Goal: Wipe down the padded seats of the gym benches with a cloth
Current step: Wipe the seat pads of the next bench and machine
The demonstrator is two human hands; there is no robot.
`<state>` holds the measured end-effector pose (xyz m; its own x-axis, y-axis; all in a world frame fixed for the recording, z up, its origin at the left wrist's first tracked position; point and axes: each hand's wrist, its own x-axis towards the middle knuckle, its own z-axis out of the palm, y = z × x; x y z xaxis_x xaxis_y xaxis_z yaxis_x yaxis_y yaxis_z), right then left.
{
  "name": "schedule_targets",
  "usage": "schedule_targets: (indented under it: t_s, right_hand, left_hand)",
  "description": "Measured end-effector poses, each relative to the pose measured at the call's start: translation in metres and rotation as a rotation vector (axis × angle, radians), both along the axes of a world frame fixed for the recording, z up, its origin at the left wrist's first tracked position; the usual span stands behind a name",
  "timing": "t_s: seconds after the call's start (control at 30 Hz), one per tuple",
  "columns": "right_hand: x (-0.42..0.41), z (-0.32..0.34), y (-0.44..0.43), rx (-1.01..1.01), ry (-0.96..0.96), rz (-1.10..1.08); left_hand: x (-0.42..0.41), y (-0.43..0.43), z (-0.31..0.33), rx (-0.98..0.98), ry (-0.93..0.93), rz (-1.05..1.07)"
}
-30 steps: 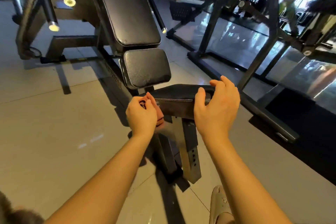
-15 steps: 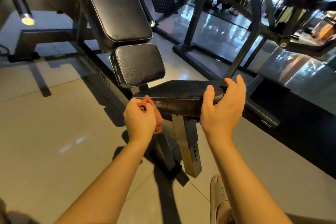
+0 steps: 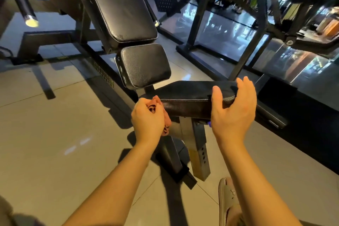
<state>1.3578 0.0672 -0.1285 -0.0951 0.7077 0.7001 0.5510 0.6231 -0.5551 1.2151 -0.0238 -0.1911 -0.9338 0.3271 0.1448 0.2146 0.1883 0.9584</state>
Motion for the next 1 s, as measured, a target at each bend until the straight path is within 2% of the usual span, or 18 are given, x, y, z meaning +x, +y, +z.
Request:
schedule_targets:
  t_s: [0.1, 0.17, 0.3, 0.4, 0.47, 0.53, 0.6, 0.67, 0.77, 0.83, 0.93, 1.0]
  right_hand:
    - [-0.003, 0.0, 0.001, 0.011, 0.001, -0.013]
    - [-0.002, 0.002, -0.001, -0.007, -0.003, -0.025]
    - [-0.002, 0.002, -0.002, -0.041, -0.007, -0.012]
    - [-0.001, 0.002, 0.0, -0.025, -0.025, -0.012]
    - [-0.001, 0.001, 0.001, -0.024, -0.033, -0.022]
    - [-0.001, 0.0, 0.002, -0.02, -0.022, -0.027]
    - [-0.002, 0.0, 0.001, -0.013, -0.004, -0.023]
    - [-0.003, 0.001, 0.001, -0.017, 0.004, -0.027]
    - [-0.003, 0.002, -0.001, -0.028, 0.007, -0.011]
    - [-0.002, 0.003, 0.001, -0.029, -0.009, -0.014]
    - [0.001, 0.003, 0.004, -0.039, -0.034, 0.016]
    - [0.002, 0.002, 0.004, -0.045, -0.042, 0.028]
  left_hand:
    - [-0.026, 0.002, -0.007, -0.065, -0.121, 0.069]
    - [-0.012, -0.003, 0.003, -0.041, -0.11, 0.057]
    - [0.059, -0.013, 0.034, 0.19, 0.058, -0.166]
    - [0.073, -0.013, 0.032, 0.179, 0.205, -0.289]
    - [0.042, -0.008, 0.015, 0.128, 0.156, -0.174]
    - [0.002, -0.005, -0.004, 0.047, 0.024, -0.046]
    - [-0.026, -0.003, -0.017, -0.051, -0.088, 0.012]
    - [-0.026, -0.002, -0.016, -0.067, -0.113, 0.032]
    - [0.018, -0.009, 0.01, 0.082, -0.021, -0.031]
    - [0.055, -0.014, 0.024, 0.18, 0.065, -0.17]
    - [0.069, -0.011, 0.027, 0.165, 0.19, -0.265]
    - [0.045, -0.006, 0.016, 0.134, 0.138, -0.176]
